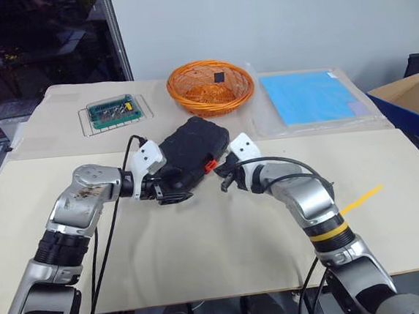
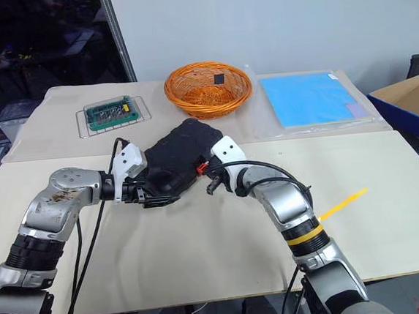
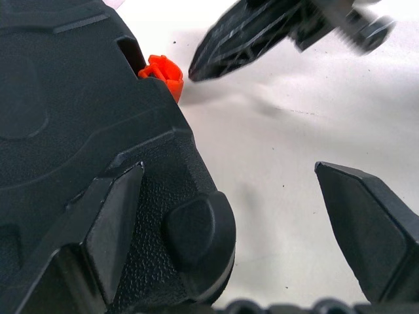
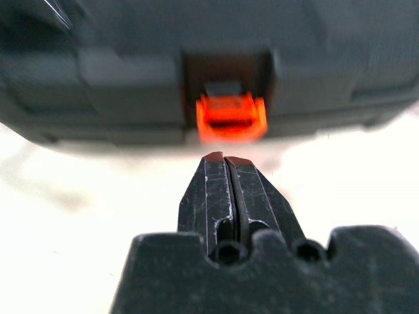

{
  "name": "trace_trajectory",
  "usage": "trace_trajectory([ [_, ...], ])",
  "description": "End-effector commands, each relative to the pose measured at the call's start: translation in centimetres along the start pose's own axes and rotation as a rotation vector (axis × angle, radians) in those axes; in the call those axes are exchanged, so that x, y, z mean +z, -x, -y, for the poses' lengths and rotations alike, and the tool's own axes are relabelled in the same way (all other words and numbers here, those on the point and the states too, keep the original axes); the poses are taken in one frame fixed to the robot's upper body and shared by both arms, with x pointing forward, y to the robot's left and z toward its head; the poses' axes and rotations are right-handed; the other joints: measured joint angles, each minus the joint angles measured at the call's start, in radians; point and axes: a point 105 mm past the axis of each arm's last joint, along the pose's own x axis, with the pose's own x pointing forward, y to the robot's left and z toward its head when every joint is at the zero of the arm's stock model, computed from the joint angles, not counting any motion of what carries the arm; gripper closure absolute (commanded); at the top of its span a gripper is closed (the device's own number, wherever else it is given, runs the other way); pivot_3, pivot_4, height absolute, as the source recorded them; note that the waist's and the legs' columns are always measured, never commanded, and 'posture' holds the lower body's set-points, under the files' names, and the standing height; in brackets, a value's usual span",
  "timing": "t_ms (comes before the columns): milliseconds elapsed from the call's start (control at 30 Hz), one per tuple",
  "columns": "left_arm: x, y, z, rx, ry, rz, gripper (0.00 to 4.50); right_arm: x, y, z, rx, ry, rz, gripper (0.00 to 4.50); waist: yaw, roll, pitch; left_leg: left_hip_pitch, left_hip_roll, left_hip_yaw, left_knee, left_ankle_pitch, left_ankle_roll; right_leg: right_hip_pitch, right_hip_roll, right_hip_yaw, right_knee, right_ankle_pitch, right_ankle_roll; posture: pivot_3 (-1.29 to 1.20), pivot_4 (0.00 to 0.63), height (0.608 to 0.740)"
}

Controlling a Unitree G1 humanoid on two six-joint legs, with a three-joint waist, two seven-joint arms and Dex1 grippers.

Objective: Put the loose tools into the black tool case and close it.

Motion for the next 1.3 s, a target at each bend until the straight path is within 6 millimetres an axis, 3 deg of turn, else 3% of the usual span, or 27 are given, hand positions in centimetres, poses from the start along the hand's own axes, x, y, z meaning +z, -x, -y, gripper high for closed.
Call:
trace_trajectory([
  [33,-0.9,-0.2,0.3,-0.008,0.017,-0.027,0.0,2.1,0.1,-0.1,0.004,0.041,0.065,4.46,0.0,0.0,0.0,0.0,0.0,0.0,0.0,0.0,0.0,0.0,0.0,0.0,0.0,0.0,0.0,0.0,0.15,0.74],
  [167,-1.0,-0.1,0.3,-0.003,0.017,-0.03,0.0,2.0,0.0,0.0,-0.008,0.039,0.062,4.46,0.0,0.0,0.0,0.0,0.0,0.0,0.0,0.0,0.0,0.0,0.0,0.0,0.0,0.0,0.0,0.0,0.15,0.74],
  [433,-1.1,-0.2,0.3,-0.004,0.016,-0.035,0.0,4.4,-0.6,0.0,-0.018,0.076,0.108,4.46,-0.001,0.0,0.0,0.0,0.0,0.0,0.0,0.0,0.0,0.0,0.0,0.0,0.0,0.0,0.0,0.0,0.15,0.74],
  [767,-1.2,-0.2,0.6,-0.01,0.014,-0.04,0.0,5.6,-1.7,-0.9,0.002,0.114,0.129,4.46,-0.007,0.0,0.0,0.0,0.001,0.0,0.0,0.0,0.0,0.0,0.001,0.0,0.0,0.0,0.0,0.0,0.15,0.74],
  [1300,-2.6,-0.5,0.2,0.03,0.055,-0.092,0.0,7.2,-1.6,-0.7,-0.018,0.178,0.16,4.46,-0.01,0.0,0.0,0.0,0.001,0.0,0.0,0.0,0.0,0.0,0.001,0.0,0.0,0.0,0.0,0.0,0.15,0.74],
])
